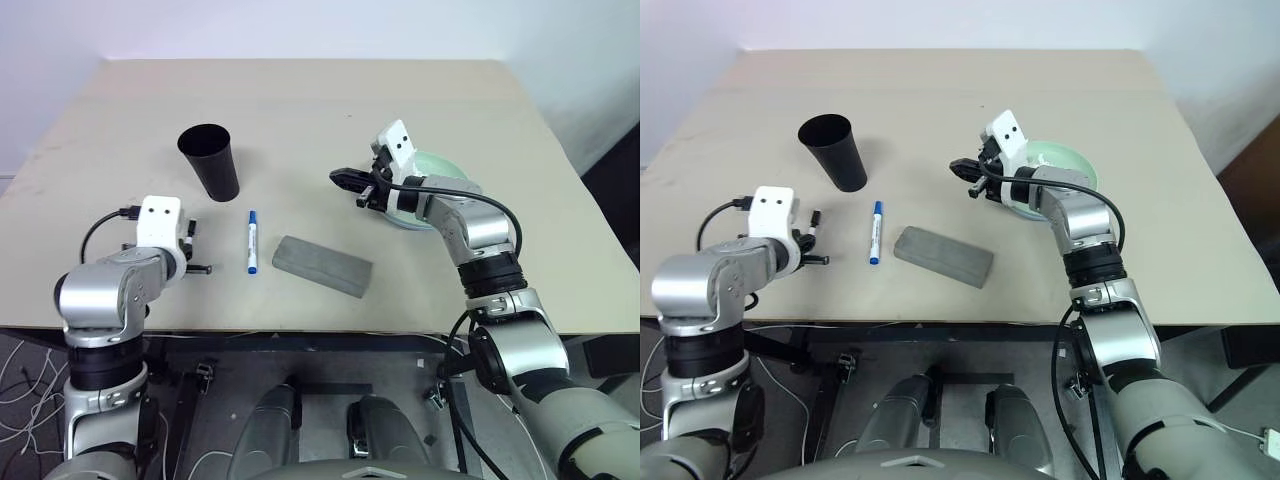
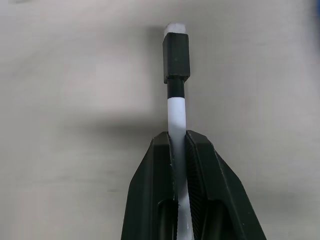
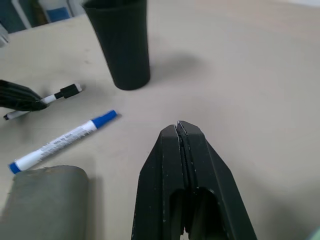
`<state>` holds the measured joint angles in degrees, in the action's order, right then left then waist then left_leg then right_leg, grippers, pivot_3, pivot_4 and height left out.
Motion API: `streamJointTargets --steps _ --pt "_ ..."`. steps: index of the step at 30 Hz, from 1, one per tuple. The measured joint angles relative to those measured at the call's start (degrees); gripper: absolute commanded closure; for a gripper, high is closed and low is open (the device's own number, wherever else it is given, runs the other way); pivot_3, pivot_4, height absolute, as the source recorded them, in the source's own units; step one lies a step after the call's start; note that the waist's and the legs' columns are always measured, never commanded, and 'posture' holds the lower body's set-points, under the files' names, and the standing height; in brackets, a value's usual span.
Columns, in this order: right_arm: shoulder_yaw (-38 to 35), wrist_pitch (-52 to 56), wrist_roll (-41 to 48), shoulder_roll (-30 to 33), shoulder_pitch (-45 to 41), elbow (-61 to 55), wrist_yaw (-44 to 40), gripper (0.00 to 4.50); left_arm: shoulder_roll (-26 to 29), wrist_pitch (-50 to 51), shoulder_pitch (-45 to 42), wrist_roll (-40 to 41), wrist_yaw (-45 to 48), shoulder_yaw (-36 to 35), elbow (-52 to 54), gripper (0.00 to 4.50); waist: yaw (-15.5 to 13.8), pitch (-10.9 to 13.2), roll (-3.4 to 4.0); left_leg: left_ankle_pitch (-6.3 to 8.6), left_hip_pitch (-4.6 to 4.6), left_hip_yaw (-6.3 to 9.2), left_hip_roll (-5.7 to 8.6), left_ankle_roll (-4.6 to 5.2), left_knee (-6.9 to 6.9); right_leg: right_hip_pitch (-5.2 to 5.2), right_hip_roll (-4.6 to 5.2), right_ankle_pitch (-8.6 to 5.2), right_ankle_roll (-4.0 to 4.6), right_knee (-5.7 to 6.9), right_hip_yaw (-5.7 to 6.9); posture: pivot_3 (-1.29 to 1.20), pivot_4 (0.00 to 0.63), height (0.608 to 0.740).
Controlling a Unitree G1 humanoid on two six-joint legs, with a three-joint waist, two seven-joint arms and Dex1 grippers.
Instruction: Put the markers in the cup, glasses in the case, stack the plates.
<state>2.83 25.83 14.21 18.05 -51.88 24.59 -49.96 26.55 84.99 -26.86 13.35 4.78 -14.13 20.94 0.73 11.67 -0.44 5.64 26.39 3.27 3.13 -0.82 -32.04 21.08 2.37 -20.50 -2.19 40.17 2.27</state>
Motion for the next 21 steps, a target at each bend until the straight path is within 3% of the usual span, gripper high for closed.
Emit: streamJointTargets --steps 14,18,21 --pt "0.02 -3.58 1.32 -0.34 -2.62 3.53 -5.46 4.5 -1.74 -36.26 8.3 4.39 9.9 -8.65 9.62 4.48 -0.16 0.01 -0.04 0.01 0.02 -0.04 0.02 0.01 -0.03 -0.03 0.04 0.06 0.03 -0.1 0.0 0.0 0.15 0.727" --pt "-1.03 -2.29 3.52 -0.64 -3.34 4.01 -7.12 3.62 -0.69 -41.39 7.51 4.89 10.42 -10.16 9.01 4.5 -0.14 0.01 -0.04 0.01 0.02 -0.05 0.02 0.04 -0.04 -0.04 0.04 0.06 0.03 -0.1 0.0 0.0 0.15 0.727" --pt "-1.22 -0.68 5.16 -0.7 -3.38 3.52 -8.18 2.59 0.55 -43.6 6.56 5.01 11.13 -10.31 7.46 4.5 -0.23 0.01 -0.04 0.01 0.02 -0.04 0.02 0.05 -0.05 -0.05 0.04 0.06 0.03 -0.1 0.01 0.0 0.15 0.727"
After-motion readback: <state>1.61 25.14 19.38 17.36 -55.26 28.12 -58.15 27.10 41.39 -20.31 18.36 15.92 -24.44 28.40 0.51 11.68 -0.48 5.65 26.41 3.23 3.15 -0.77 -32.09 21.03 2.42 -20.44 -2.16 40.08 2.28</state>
